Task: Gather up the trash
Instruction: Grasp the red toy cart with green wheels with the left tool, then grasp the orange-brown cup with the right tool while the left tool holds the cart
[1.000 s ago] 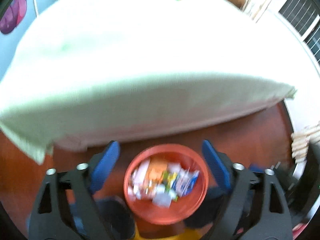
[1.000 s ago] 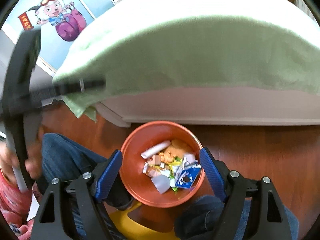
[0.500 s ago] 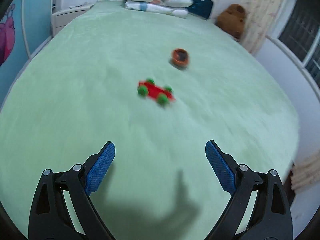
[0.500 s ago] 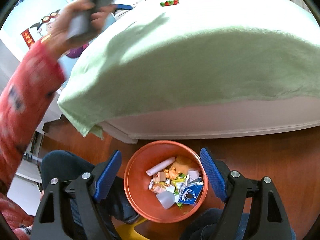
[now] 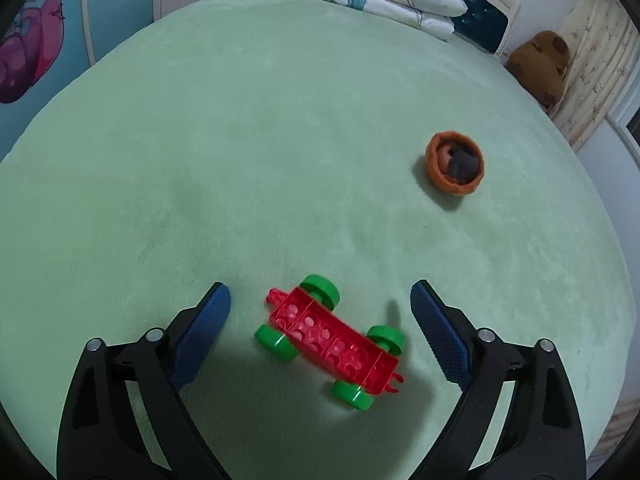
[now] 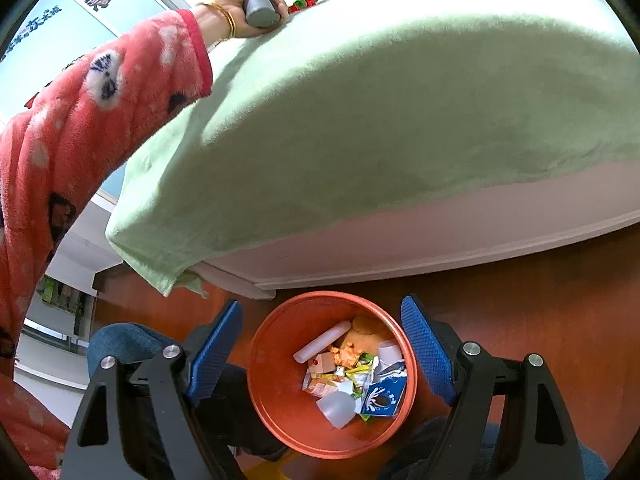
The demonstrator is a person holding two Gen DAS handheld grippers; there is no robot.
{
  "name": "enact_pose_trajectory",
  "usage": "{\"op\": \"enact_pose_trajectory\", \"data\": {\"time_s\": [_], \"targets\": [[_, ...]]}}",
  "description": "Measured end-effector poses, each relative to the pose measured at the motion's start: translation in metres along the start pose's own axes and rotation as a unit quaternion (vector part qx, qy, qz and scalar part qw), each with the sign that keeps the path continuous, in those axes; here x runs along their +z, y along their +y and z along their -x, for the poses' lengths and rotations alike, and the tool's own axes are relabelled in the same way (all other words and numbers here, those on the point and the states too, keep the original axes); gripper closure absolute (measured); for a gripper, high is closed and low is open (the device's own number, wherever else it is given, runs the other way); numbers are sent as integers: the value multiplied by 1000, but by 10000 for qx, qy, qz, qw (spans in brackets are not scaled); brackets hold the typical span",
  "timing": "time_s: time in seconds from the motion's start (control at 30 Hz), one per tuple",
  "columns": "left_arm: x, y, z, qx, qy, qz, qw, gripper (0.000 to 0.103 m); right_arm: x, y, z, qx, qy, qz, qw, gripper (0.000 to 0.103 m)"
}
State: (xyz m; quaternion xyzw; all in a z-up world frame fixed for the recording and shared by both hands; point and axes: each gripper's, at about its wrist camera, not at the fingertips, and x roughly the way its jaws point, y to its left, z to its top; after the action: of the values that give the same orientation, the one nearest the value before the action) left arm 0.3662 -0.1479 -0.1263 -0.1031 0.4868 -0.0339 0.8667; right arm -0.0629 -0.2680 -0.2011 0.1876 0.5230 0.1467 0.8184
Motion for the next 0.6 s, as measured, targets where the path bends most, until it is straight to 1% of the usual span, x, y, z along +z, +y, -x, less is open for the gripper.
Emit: {"op": "enact_pose_trajectory", "data": {"time_s": [0.03,0.07,0.1,0.13,0.23,0.4,0.47,0.5,0.57,0.6], "targets": [[-1,-1,0,156,3,-93,9998,34,0,0,-1,9,18,-6,10000,23],[-2,-1,0,329,-5,-188,9993,52,1,1,-1,29,19,-9,10000,23],[-4,0,3,405,-30,-234,9989,61,1,1,-1,46,7,-5,10000,23],[-5,3,8,313,-45,-243,9992,64,2,2,0,65,-11,2,10000,23],[-3,14,19,-64,-27,-197,9998,65,4,5,1,78,-47,11,10000,23],[-6,19,38,-412,-131,-268,9987,65,6,7,1,43,-44,-14,10000,23],[-6,26,49,-747,-165,-205,9969,65,10,8,4,8,-92,-21,10000,23],[-6,29,53,-856,-178,-178,9960,65,13,8,6,-6,-118,-19,9999,24],[-9,39,64,-1205,-203,-82,9925,65,25,9,13,44,-219,-11,9997,24],[-12,42,69,-1315,-227,-73,9910,65,33,10,18,71,-302,28,9995,24]]}}
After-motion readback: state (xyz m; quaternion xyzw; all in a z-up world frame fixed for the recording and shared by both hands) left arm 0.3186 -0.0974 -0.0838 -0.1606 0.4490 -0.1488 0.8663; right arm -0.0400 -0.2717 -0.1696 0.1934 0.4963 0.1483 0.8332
